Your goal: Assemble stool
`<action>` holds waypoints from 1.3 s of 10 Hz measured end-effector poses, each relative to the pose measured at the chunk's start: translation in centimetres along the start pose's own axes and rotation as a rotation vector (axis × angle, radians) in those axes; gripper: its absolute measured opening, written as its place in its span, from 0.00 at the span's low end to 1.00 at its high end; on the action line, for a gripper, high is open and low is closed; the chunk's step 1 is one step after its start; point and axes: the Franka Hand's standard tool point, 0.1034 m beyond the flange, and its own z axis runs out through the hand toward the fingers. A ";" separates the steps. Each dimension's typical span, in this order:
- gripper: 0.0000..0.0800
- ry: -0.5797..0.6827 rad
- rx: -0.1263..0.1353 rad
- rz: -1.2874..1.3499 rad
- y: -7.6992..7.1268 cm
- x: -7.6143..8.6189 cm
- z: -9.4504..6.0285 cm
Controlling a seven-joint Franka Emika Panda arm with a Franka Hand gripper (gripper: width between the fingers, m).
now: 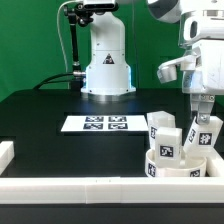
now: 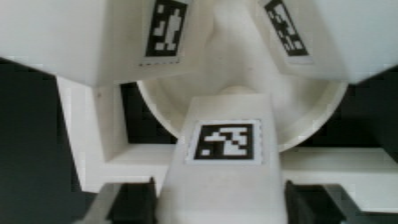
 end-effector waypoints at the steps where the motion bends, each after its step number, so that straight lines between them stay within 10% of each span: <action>1: 0.43 0.001 0.000 0.056 0.0 0.0 0.0; 13: 0.43 0.058 0.009 1.024 0.0 -0.1 0.1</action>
Offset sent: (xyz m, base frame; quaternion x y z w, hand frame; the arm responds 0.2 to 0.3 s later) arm 0.0000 0.0000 0.0000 0.0000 0.0000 0.1938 0.9810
